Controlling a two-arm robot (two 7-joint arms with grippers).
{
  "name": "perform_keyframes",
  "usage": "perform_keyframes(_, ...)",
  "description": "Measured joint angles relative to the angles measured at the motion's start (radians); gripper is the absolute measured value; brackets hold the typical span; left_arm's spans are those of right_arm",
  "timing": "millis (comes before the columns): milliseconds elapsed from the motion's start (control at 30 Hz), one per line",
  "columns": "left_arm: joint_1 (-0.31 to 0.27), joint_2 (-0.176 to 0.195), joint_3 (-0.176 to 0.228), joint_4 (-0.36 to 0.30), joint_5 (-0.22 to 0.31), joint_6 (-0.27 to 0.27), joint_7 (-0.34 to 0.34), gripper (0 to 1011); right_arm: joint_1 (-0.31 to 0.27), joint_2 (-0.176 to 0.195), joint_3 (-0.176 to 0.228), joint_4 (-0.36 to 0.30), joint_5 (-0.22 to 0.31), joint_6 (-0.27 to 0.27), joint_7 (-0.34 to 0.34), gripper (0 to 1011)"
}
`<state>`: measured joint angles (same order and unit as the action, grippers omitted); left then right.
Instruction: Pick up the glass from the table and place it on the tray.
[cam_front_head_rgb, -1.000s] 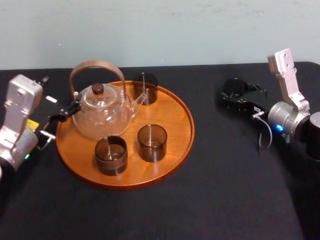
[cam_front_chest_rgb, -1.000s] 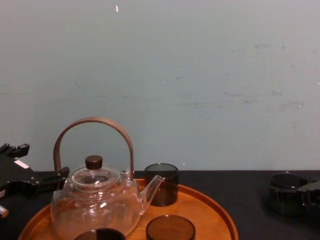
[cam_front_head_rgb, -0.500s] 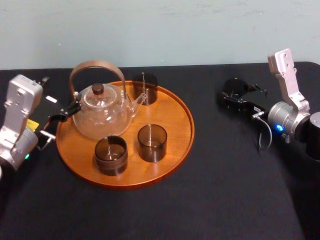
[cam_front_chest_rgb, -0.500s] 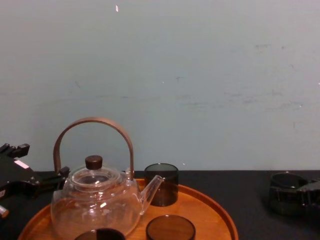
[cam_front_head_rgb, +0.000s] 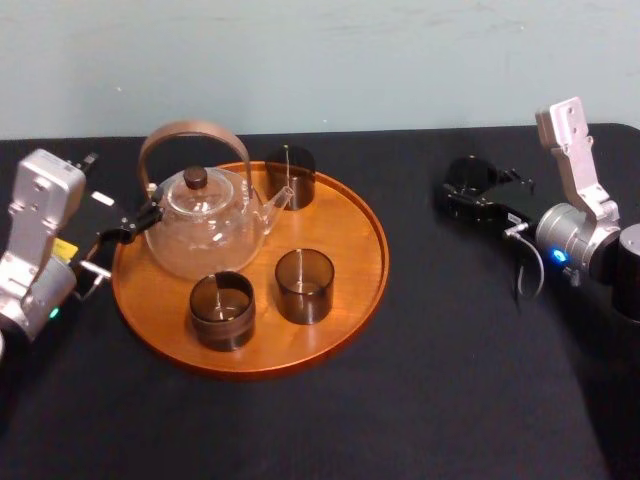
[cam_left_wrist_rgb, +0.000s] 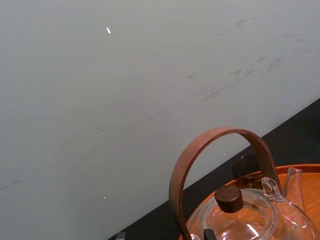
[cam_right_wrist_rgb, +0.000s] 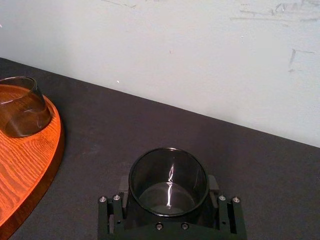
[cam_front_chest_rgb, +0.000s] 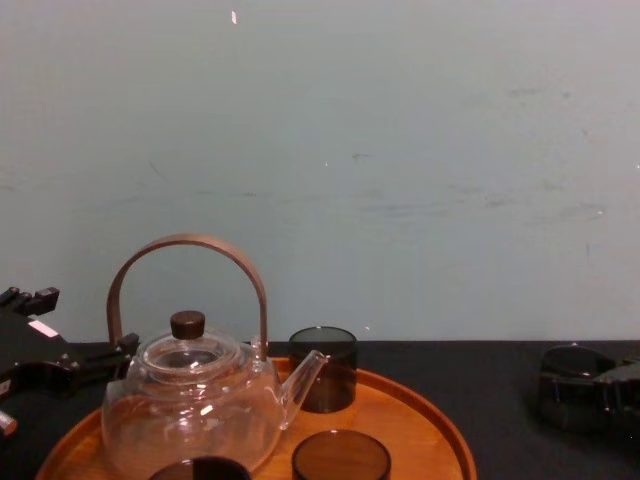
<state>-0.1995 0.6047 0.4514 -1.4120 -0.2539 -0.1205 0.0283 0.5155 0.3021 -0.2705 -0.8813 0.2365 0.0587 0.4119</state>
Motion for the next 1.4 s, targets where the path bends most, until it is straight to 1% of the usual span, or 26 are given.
perform_keyframes(667, 0.000, 0.000, 0.000, 0.000, 0.000, 0.000, 0.000, 1010, 0.000, 0.000, 0.000, 0.000, 0.000, 0.000, 0.000, 903)
perform_keyframes(900, 0.000, 0.000, 0.000, 0.000, 0.000, 0.000, 0.000, 1010, 0.000, -0.001, 0.007, 0.005, 0.011, -0.002, 0.015, 903)
perform_keyframes(1200, 0.000, 0.000, 0.000, 0.000, 0.000, 0.000, 0.000, 1010, -0.004, 0.001, 0.010, 0.003, 0.013, -0.010, 0.015, 903)
perform_keyframes(1400, 0.000, 0.000, 0.000, 0.000, 0.000, 0.000, 0.000, 1009, -0.008, 0.003, 0.011, -0.004, 0.013, -0.006, 0.014, 903)
